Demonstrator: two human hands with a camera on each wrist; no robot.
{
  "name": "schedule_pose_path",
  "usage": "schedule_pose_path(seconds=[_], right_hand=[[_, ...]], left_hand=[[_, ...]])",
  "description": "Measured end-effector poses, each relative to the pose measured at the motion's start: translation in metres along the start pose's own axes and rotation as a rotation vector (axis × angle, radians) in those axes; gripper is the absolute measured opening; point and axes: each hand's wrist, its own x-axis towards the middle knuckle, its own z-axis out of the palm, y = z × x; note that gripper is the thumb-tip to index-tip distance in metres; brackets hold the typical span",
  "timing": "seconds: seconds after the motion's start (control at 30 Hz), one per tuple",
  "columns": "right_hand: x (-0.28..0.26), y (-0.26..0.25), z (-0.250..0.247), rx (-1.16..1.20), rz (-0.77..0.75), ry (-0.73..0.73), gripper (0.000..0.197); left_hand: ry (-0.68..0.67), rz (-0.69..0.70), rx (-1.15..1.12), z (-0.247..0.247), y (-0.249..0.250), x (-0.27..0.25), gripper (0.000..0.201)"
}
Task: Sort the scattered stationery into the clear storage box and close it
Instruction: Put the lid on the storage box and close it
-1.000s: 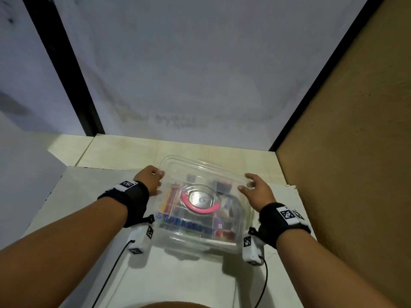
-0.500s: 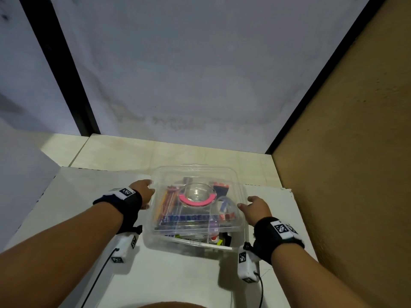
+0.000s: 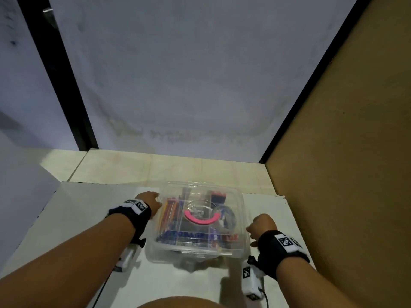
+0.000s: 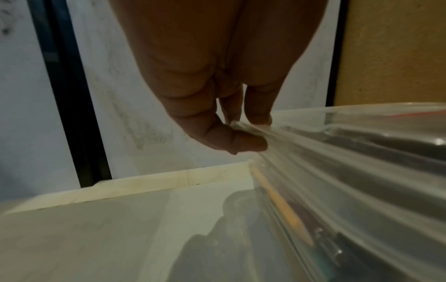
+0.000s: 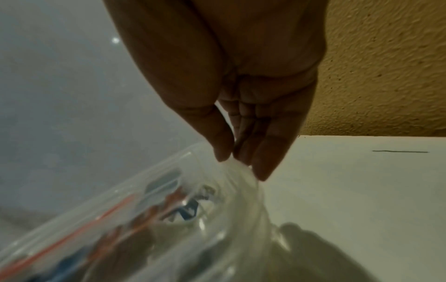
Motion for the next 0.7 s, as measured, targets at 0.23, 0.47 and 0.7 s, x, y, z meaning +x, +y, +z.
schedule_pose_path(seconds=[0.23,0.47,0.7], right_hand=[[-0.011,0.004,0.006,0.073,-0.132,0.130,0.058],[-0.020,-0.001,0.008,-0.037,-0.165,0.027,0.049],[-0.023,0.004,0.017,-0.061,-0.158,0.079,0.042]], left_hand=[[0.042,0.048,0.069,0.006,-0.002,-0.006,0.056],[0.179,0.036,0.121,0.008,-0.005,-0.010,0.044],[0.205,0.053,0.116,0.003,-0.006,-0.009,0.049]])
